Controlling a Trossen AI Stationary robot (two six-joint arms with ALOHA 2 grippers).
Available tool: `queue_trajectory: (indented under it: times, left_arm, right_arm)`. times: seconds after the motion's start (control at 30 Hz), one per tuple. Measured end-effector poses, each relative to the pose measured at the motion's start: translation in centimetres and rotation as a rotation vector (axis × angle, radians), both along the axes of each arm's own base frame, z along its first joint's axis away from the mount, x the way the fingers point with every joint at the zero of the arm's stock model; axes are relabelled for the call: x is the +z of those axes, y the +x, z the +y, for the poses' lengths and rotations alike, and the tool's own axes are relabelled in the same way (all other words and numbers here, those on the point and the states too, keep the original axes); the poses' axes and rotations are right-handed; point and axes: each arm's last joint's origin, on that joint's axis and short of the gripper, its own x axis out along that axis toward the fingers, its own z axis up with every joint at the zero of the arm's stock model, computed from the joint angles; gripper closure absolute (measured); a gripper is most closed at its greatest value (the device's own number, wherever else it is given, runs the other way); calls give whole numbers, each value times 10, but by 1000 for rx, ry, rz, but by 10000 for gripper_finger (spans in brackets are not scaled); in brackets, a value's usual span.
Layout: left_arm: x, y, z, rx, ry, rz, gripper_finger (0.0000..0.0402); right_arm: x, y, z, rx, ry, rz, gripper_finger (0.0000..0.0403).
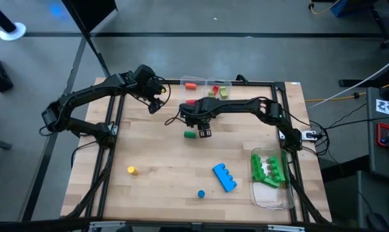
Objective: Sort blocks by size
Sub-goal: Put the light green cylindrical block into the left transparent bin
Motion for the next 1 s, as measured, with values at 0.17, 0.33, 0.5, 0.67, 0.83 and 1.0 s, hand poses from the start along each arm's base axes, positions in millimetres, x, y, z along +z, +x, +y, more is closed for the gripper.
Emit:
queue_trajectory:
  times: [0.17,0.33,0.5,0.67,0.83,1.0]
  left_arm:
    - [0,1,-1,-6,0,0,170]
    - [0,3,-4,-19,0,0,170]
    - [0,3,-4,-23,0,0,170]
    - [0,3,-4,-22,0,0,170]
    - [0,3,-4,-23,0,0,170]
    - [0,3,-4,-22,0,0,170]
  right_arm:
    - [-6,1,0,0,-1,26,237]
    - [-13,0,0,0,-15,57,237]
    - [-12,-3,0,-1,-27,87,237]
    - [-12,-3,0,-1,-27,89,237]
    - [-12,-3,0,-1,-27,88,237]
    - [-12,-4,0,-1,-25,98,238]
